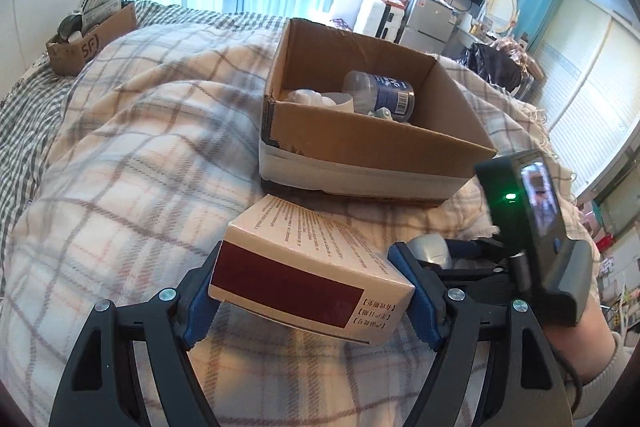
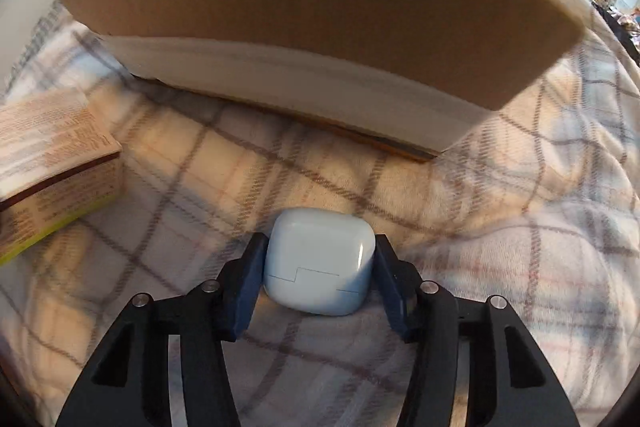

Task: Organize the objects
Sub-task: 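Carry the card box over the box while the right tool grasps the earbud case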

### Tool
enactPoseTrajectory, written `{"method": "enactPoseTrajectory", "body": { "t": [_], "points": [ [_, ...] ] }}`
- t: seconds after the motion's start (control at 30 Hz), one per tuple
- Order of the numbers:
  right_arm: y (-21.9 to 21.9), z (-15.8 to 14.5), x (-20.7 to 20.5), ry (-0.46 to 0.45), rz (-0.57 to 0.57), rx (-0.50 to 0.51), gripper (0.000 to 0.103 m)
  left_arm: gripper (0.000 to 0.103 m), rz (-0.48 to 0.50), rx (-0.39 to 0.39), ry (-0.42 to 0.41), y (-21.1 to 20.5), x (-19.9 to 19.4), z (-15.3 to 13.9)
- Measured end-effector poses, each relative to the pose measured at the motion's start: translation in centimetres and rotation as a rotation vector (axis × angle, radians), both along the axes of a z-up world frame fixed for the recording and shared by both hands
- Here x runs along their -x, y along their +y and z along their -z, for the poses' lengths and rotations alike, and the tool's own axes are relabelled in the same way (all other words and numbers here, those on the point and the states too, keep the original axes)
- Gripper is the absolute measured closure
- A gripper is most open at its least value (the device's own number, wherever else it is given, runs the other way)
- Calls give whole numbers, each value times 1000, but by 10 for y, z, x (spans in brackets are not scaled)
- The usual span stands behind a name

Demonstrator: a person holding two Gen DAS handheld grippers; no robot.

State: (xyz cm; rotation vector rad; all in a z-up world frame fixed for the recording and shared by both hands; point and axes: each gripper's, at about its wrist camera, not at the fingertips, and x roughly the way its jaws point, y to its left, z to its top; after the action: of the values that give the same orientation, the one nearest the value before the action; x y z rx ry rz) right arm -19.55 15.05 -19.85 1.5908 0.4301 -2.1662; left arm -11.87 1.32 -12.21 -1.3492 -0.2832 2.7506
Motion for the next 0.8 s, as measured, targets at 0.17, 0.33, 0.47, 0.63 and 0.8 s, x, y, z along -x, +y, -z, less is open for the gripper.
{"method": "enactPoseTrajectory", "body": {
  "t": [0.17,0.33,0.47,0.63,0.8],
  "points": [
    [13,-42,-25,117,16,53,51,23,11,-4,38,-4,-10,-18],
    [21,-100,-48,232,7,129,51,23,52,0,123,0,-8,-58],
    [22,-154,-51,333,-11,163,51,23,69,-1,204,4,8,-97],
    [12,-207,-32,440,-15,193,51,23,71,38,311,12,48,-137],
    [5,-225,4,481,4,218,51,23,74,17,348,18,101,-145]
  ]
}}
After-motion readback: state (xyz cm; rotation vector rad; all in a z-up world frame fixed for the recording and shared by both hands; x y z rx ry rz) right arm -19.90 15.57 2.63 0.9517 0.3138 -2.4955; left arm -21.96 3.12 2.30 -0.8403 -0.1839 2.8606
